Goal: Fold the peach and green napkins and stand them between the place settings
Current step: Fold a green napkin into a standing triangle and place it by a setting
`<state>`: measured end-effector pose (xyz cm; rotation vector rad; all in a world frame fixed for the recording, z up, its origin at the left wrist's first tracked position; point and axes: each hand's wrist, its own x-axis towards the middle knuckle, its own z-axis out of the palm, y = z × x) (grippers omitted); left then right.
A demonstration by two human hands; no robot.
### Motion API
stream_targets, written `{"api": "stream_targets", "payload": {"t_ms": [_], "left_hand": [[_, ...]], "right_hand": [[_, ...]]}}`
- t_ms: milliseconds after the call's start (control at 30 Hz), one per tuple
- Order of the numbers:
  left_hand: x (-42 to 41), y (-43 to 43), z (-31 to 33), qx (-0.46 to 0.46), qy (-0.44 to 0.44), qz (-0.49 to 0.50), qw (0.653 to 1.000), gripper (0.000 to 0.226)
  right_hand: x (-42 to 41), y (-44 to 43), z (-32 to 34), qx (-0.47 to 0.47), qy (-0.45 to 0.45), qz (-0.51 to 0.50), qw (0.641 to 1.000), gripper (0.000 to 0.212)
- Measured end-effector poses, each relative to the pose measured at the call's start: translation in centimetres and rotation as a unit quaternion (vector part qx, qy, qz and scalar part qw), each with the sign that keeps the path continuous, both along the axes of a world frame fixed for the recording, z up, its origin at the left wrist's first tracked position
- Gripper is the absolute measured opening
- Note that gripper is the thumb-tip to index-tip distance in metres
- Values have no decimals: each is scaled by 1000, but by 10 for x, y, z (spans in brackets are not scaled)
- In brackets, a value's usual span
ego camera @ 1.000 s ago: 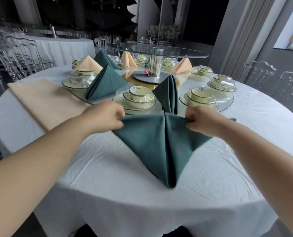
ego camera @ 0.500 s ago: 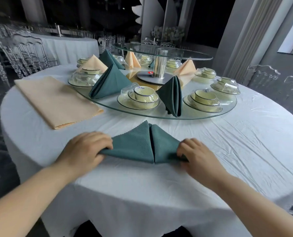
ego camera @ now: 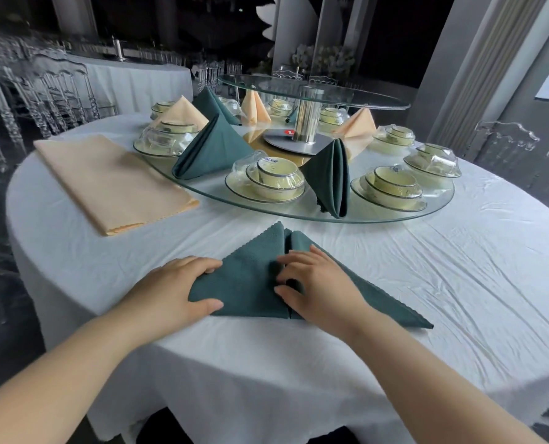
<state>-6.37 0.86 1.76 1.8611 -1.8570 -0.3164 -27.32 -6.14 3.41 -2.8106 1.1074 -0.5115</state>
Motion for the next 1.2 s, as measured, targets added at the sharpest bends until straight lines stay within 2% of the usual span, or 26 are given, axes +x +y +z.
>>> {"api": "stream_targets", "payload": {"t_ms": [100,233,267,333,400,467,533,600,667,767,867,1000,1100,1200], "left_hand": [[2,-4,8,65,5,33,997,49],[24,-9,29,188,-8,47,981,23],[31,-8,33,210,24,37,977,21],[38,-5,39,227,158,28,961,18],[37,-1,40,188,322,25,927,22],[28,1,42,121,441,15,889,25],[13,0,50,57,499,5,864,29],[-7,-5,63,1,517,3,856,23],[-29,-11,77,-38,493,-23,869,18],[-68,-21,90,-75,437,-68,894,17],[-110,-32,92,-84,356,-117,923,22],[-164,-45,74,-39,216,-149,964,23],[-198,-49,57,-26,116,-155,981,21],[-216,-52,38,5,46,-172,984,7]], "right_hand": [[5,-3,-13,-1,14,-20,1000,22],[6,-1,-18,8,-11,-30,999,19],[5,0,-18,9,-13,-30,999,19],[6,3,-17,18,-20,-34,999,20],[5,5,-17,38,-28,-46,998,21],[4,6,-16,55,-36,-57,996,23],[2,5,-16,81,-52,-62,993,24],[0,1,-16,139,-121,-66,981,28],[-4,0,-12,195,-199,-72,958,31],[-26,2,-1,155,-253,-118,948,30],[-71,4,1,53,-187,-204,959,24],[-118,11,-11,39,-64,-338,938,18],[-130,16,-16,44,-73,-386,918,15],[-135,13,-18,70,-119,-383,913,11]]}}
